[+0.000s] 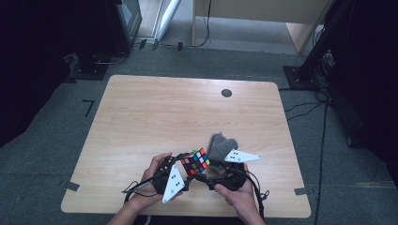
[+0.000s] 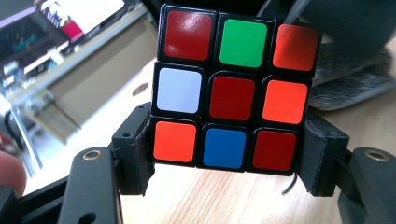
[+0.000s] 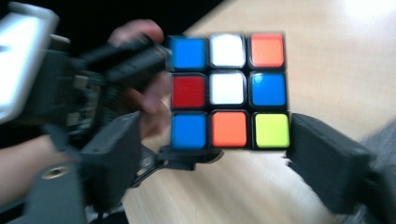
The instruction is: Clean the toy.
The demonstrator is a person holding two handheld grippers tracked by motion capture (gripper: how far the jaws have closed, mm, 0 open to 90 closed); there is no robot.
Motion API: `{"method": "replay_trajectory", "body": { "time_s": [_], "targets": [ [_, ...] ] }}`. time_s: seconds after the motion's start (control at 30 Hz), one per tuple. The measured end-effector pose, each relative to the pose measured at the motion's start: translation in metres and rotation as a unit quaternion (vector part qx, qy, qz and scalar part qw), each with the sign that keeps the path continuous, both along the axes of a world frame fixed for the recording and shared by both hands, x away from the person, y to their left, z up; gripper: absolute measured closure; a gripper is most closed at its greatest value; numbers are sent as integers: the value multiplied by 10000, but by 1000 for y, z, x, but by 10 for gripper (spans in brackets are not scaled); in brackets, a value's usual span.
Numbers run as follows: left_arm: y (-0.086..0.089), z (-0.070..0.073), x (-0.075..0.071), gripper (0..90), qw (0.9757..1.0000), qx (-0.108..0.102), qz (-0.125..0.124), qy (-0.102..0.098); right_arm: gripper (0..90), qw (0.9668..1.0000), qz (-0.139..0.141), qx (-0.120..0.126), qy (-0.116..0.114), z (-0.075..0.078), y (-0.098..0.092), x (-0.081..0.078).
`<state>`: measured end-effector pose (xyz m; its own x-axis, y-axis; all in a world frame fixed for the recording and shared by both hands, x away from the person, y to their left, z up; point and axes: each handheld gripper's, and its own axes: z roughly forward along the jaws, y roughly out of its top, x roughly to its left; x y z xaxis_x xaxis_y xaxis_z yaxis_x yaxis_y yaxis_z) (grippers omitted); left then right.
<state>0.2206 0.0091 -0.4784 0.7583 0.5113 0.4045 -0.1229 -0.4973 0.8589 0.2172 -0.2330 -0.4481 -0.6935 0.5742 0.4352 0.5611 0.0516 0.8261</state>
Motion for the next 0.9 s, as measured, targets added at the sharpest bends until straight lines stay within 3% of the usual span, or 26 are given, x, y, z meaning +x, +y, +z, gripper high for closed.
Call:
{"method": "replay_trajectory", "body": {
  "time_s": [0.1,0.17,0.23,0.27,0.3,0.33,0.37,0.43,0.47,0.5,0.6,0.63,0.7,0.73,0.8,0.83,0.9],
  "targets": [
    [9,1,11,330,9984,-245,236,457,183,9984,-353,2,-452,2,-14,0],
    [13,2,16,332,9970,-314,345,618,198,9946,-751,-488,-532,-5,-22,5],
    [16,3,19,333,9950,-446,367,817,205,9902,-906,-938,-502,-15,-25,10],
    [18,5,21,333,9937,-515,362,923,216,9851,-999,-1316,-475,-21,-25,13],
    [18,5,22,334,9928,-552,358,996,222,9749,-1158,-1855,-418,-31,-23,17],
    [19,5,23,334,9920,-576,348,1072,225,9688,-1217,-2124,-384,-36,-22,20],
    [19,5,24,335,9912,-587,343,1133,237,9651,-1228,-2294,-286,-44,-20,23],
    [19,4,25,336,9904,-557,332,1223,288,9630,-1197,-2411,-89,-56,-19,27],
    [19,4,25,337,9901,-545,327,1254,320,9587,-1262,-2548,-60,-61,-18,29],
    [19,4,25,337,9897,-548,311,1289,374,9540,-1334,-2684,-57,-64,-17,30],
    [18,3,25,338,9893,-512,265,1339,652,9457,-1509,-2874,-189,-65,-18,29],
    [17,3,25,338,9891,-500,256,1361,702,9467,-1540,-2824,-175,-64,-20,29],
    [16,2,25,338,9888,-480,230,1393,753,9551,-1531,-2530,-171,-60,-25,27],
    [16,2,25,339,9887,-455,213,1415,761,9584,-1557,-2375,-279,-57,-26,25],
    [14,0,25,339,9883,-419,172,1453,763,9692,-1437,-1889,-659,-46,-27,17],
    [13,0,25,339,9883,-397,147,1468,763,9728,-1339,-1650,-919,-38,-26,12],
    [10,-2,23,339,9881,-341,63,1499,761,9753,-1170,-1259,-1390,-21,-21,1]
  ]
}}
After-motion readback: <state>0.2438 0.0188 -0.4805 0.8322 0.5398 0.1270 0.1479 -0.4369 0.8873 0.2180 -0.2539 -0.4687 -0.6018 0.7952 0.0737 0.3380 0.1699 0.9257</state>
